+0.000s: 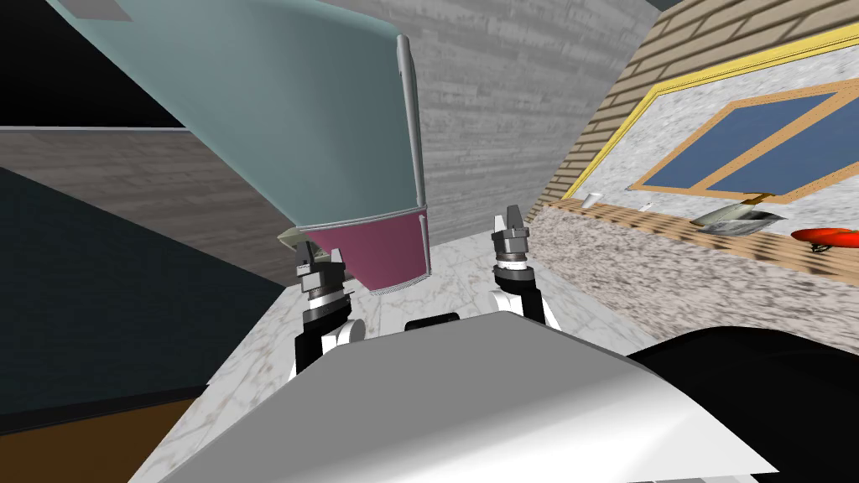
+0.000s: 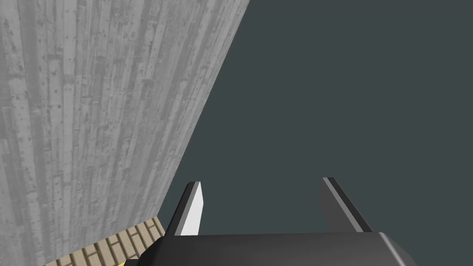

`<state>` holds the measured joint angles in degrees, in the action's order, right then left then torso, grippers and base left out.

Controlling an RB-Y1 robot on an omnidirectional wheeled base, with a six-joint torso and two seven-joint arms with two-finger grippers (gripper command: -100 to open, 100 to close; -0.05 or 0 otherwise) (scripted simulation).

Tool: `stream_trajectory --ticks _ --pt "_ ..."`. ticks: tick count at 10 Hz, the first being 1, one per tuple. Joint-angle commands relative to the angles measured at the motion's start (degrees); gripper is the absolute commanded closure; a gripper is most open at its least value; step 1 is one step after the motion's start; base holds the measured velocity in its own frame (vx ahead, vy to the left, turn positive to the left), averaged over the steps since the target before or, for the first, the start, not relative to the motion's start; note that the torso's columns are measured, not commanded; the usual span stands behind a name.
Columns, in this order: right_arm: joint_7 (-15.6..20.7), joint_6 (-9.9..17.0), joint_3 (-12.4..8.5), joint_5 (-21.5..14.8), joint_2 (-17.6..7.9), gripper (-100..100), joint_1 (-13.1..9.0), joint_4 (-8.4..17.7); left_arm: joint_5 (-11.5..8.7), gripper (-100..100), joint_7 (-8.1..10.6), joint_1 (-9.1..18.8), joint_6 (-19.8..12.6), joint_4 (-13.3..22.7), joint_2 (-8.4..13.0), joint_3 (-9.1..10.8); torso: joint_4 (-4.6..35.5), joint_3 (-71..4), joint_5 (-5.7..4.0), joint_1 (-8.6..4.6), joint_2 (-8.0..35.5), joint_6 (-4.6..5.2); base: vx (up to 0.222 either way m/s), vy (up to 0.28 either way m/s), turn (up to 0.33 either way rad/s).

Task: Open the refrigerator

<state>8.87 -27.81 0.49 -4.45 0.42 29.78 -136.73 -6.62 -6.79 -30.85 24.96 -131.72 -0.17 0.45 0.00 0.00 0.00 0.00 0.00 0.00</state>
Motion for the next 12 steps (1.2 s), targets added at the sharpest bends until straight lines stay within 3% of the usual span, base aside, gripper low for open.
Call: stream_trajectory --ticks 1,9,10,12 --pt "0.0 0.0 0.0 0.0 0.0 0 0.0 0.0 0.0 0 0.0 0.0 0.0 0.0 0.0 0.0 2.35 -4.67 0.0 0.0 2.32 0.0 0.0 0.0 0.0" --pt "0.0 -0.01 0.0 0.0 0.0 0 0.0 -0.02 0.0 0 0.0 0.0 0.01 -0.02 0.0 0.0 35.37 -70.73 0.0 0.0 35.39 0.0 0.0 0.0 0.0" --pt "0.0 -0.01 0.0 0.0 0.0 0 0.0 -0.02 0.03 -100 0.02 -0.04 -0.73 -0.16 2.08 0.23 39.6 -79.19 0.0 0.0 39.62 0.0 0.023 -0.017 -0.019" --pt "0.0 0.0 0.0 0.0 0.0 0 0.01 0.01 0.1 -100 0.08 -0.12 -2.32 -0.38 4.68 0.72 42.02 -84.32 -0.02 -0.06 41.97 0.0 0.055 -0.037 -0.023"
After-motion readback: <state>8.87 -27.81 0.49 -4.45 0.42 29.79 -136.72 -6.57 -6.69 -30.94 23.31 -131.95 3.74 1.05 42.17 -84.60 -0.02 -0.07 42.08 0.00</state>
